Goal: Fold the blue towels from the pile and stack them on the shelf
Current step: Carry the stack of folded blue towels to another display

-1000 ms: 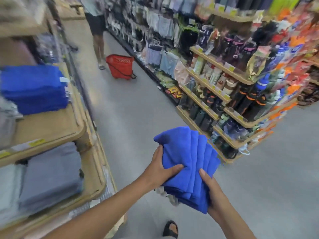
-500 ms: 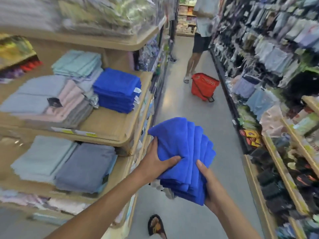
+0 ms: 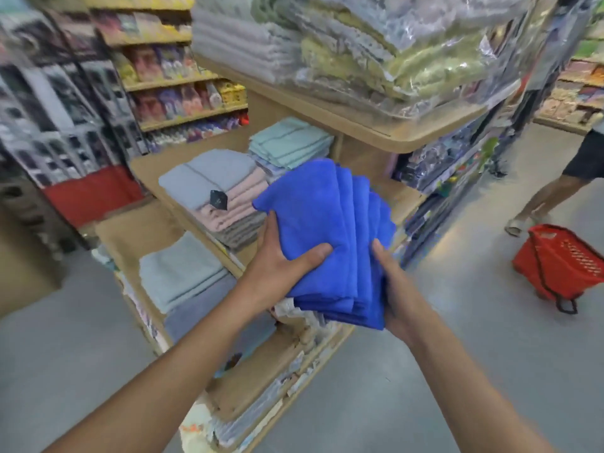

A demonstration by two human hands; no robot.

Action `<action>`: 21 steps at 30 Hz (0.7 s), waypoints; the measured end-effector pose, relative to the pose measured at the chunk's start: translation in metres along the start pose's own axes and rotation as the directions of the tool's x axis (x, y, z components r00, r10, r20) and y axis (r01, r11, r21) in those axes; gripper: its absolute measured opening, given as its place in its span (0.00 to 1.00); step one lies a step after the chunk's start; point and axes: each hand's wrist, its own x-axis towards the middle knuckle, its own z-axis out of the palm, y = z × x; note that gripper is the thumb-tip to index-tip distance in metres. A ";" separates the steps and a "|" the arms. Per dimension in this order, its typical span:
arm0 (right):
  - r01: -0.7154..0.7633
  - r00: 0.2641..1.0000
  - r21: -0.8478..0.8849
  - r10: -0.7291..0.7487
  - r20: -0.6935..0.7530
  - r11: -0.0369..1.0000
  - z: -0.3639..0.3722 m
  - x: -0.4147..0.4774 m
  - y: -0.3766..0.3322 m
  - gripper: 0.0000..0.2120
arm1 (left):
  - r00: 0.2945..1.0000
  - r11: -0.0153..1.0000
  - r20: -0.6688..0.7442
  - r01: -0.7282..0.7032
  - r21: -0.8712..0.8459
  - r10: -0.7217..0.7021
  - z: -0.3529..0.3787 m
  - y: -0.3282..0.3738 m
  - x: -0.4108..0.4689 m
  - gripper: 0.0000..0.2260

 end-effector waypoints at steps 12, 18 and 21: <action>-0.383 0.817 -0.251 0.453 0.357 0.889 0.007 0.177 -0.011 0.25 | 0.776 0.968 -0.587 0.241 -0.062 -0.231 0.010 -0.040 0.034 0.42; -0.498 0.751 -0.299 0.577 0.322 0.814 -0.006 0.202 0.009 0.27 | 0.615 0.885 -0.693 0.459 -0.076 -0.378 0.036 -0.054 0.042 0.50; -0.470 0.758 -0.378 0.584 0.290 0.797 0.000 0.213 0.010 0.30 | 0.544 0.827 -0.716 0.555 -0.085 -0.438 0.036 -0.052 0.051 0.55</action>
